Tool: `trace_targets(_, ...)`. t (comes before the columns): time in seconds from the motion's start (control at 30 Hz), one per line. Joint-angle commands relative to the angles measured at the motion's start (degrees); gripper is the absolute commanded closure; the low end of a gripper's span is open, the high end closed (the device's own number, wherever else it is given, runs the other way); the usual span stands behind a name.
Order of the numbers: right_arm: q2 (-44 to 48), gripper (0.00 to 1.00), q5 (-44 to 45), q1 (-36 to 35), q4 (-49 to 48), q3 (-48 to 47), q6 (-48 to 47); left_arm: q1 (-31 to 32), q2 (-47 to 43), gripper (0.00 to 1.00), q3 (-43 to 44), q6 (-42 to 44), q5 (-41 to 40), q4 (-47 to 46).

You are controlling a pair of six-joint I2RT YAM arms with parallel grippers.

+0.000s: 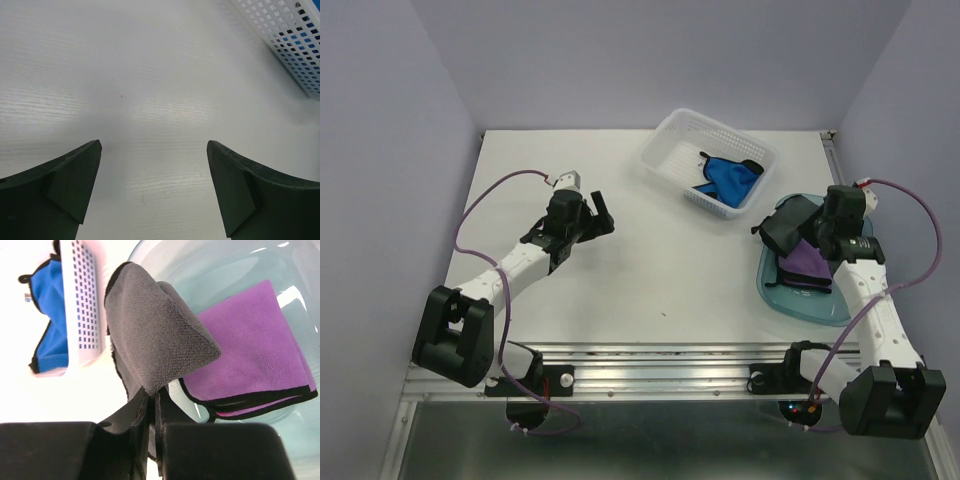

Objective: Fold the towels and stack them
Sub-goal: Neatly place the folded towel into the bin

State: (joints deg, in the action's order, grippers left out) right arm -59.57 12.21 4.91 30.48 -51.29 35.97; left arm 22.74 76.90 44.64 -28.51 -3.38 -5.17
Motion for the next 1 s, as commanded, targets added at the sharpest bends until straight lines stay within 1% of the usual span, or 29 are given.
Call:
trace_targets(0.0, 3.4, 0.99, -3.06, 0.45, -0.25, -3.03, -1.24, -0.33, -0.7, 0.01, 0.88, 1.0, 0.56, -2.39)
trace_targets(0.1, 4.9, 0.99, -2.45, 0.45, 3.08, -4.69, -3.88, -0.33, -0.53, 0.01, 0.89, 0.92, 0.74, -2.39)
trace_targets(0.23, 3.5, 0.99, -2.45, 0.45, 8.35, -8.65, -8.88, -0.33, -0.61, 0.01, 0.88, 1.09, 1.09, -2.57)
trace_targets(0.3, 3.06, 0.99, -5.33, 0.45, 8.89, -9.7, -10.56, -0.33, -0.53, 0.01, 0.8, 1.09, 1.09, -2.65)
trace_targets(0.4, 2.62, 0.99, -7.1, 0.45, 10.04, -11.81, -11.96, -0.33, -0.53, 0.01, 0.88, 1.18, 1.35, -2.57)
trace_targets(0.47, 2.01, 0.99, -8.07, 0.45, 11.35, -13.91, -14.51, -0.33, -0.53, 0.01, 0.8, 1.18, 1.27, -2.65)
trace_targets(0.6, -0.8, 0.99, -4.04, 0.45, 16.0, -16.65, -18.73, -0.33, -0.44, 0.01, 0.8, 1.27, 1.44, -2.83)
trace_targets(0.67, -1.07, 0.99, -3.94, 0.45, 17.15, -16.57, -19.52, -0.33, -0.35, 0.01, 0.88, 1.27, 1.53, -2.83)
trace_targets(0.8, -1.42, 0.99, -14.03, 0.45, 15.58, -14.98, -21.9, -0.33, 0.26, 0.01, 1.06, 1.35, 1.88, -2.92)
trace_targets(0.97, -3.8, 0.99, -16.33, 0.45, 14.61, -13.14, -22.78, -0.42, 0.7, 0.01, 1.15, 1.36, 2.06, -2.92)
